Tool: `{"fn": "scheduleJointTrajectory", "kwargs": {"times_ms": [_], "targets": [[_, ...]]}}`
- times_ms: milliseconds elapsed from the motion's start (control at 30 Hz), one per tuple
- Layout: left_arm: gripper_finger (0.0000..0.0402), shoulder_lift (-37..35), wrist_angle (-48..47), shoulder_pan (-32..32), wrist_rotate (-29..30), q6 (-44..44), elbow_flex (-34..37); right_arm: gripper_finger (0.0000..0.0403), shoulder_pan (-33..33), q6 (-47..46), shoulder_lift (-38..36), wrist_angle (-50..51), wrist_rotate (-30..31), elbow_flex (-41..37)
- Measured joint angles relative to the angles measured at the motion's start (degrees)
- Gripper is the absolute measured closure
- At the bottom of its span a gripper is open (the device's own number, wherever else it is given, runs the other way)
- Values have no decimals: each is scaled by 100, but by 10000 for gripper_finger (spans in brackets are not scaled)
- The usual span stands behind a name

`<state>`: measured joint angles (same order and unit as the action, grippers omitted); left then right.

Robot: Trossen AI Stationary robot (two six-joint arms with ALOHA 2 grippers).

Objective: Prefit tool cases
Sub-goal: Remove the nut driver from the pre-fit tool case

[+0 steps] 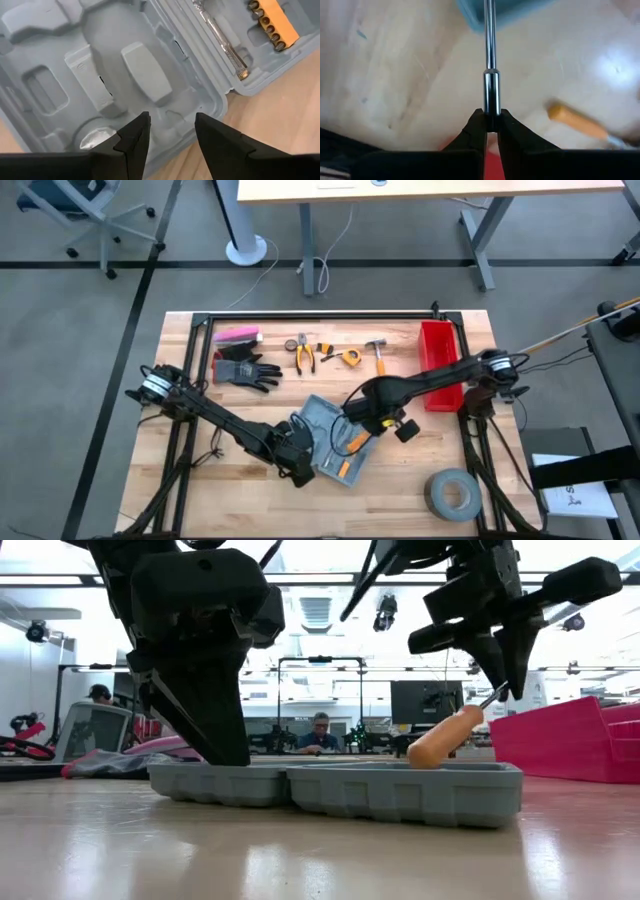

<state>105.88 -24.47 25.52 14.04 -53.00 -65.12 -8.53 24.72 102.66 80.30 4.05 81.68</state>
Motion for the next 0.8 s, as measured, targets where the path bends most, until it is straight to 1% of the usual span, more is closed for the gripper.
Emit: {"fn": "scheduleJointTrajectory", "kwargs": {"times_ms": [167,267,400,533,600,800], "targets": [[237,-34,16,0,44,18,0,394,294,66,-233,63,739,-10],[237,-79,31,4,50,18,0,394,529,236,-325,92,842,-10],[237,-110,27,7,50,19,0,394,787,502,-370,232,1259,-10],[237,-121,24,7,50,19,0,394,1080,684,-373,228,1262,-12],[237,-121,26,7,50,18,0,394,1228,919,-373,229,1269,-12],[237,-121,37,7,50,19,0,394,1746,1641,-373,150,1552,-16]]}}
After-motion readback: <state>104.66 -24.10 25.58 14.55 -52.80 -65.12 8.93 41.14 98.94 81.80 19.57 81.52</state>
